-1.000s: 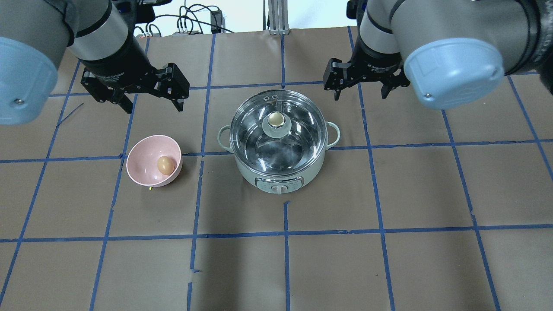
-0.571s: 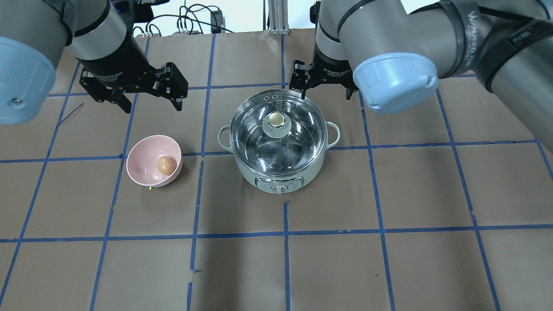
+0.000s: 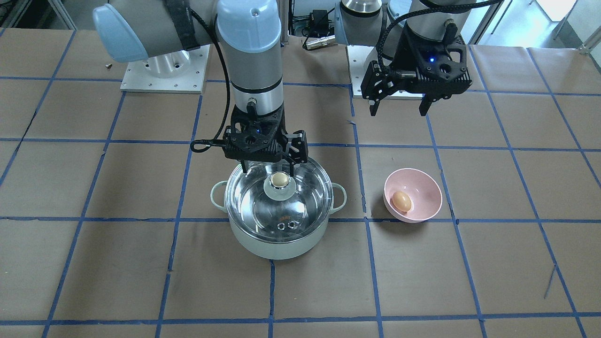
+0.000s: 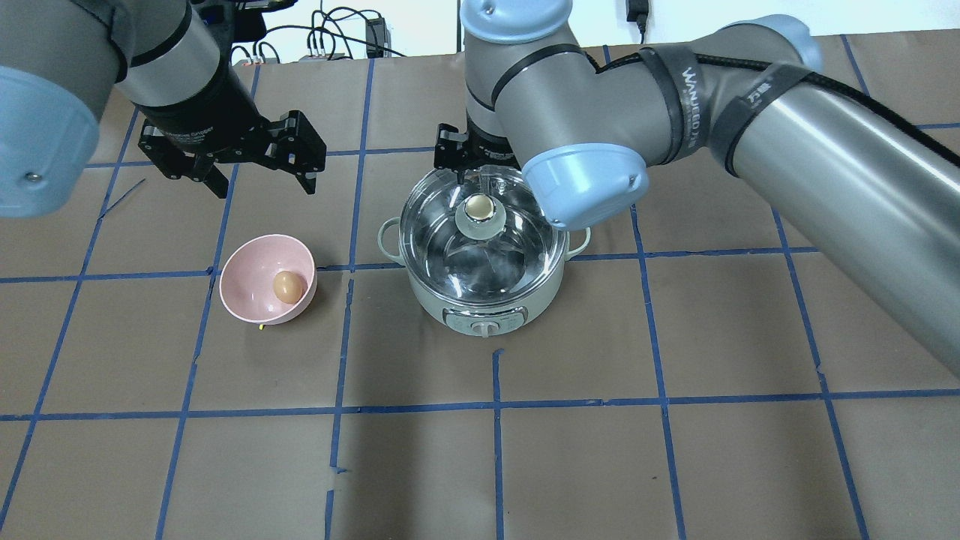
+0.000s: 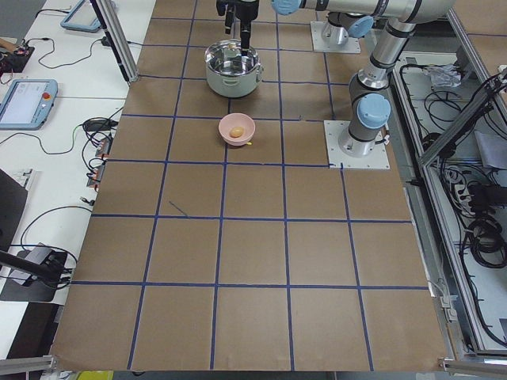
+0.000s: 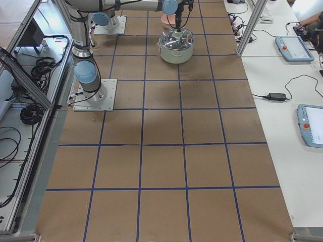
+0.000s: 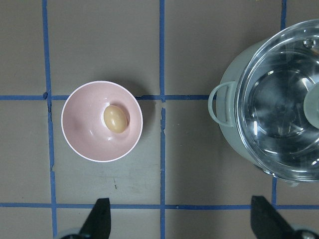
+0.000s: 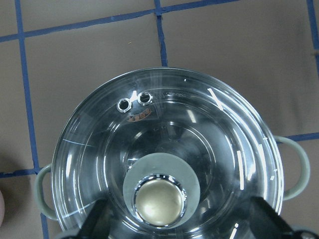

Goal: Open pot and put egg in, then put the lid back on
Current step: 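Grasp the lid knob with the right gripper while the left moves over the bowl, then lift the glass lid off the pot and carry it aside with the right gripper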

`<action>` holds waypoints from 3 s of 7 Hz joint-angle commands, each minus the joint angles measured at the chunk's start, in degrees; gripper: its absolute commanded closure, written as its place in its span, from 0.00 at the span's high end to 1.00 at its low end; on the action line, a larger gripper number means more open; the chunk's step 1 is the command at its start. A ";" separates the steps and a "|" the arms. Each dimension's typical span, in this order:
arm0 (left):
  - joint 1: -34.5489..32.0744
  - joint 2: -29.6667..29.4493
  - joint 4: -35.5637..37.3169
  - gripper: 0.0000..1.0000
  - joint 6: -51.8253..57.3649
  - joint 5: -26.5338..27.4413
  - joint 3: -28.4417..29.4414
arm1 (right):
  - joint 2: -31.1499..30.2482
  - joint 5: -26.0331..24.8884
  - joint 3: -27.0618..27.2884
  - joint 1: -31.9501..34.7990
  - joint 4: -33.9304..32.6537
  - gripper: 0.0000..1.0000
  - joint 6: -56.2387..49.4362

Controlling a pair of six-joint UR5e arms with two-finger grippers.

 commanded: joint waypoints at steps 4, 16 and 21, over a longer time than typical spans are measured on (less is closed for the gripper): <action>5.07 -2.95 -0.70 1.00 1.85 0.11 -4.12 | 3.04 -0.02 0.59 1.36 -2.07 0.99 0.37; 15.20 -17.37 31.03 1.00 18.04 -1.92 -22.96 | -9.39 -0.03 -1.78 -10.97 12.89 0.33 -14.17; 15.11 -17.72 31.03 1.00 17.95 -1.73 -23.39 | -13.84 0.33 2.08 -21.23 20.78 0.33 -26.62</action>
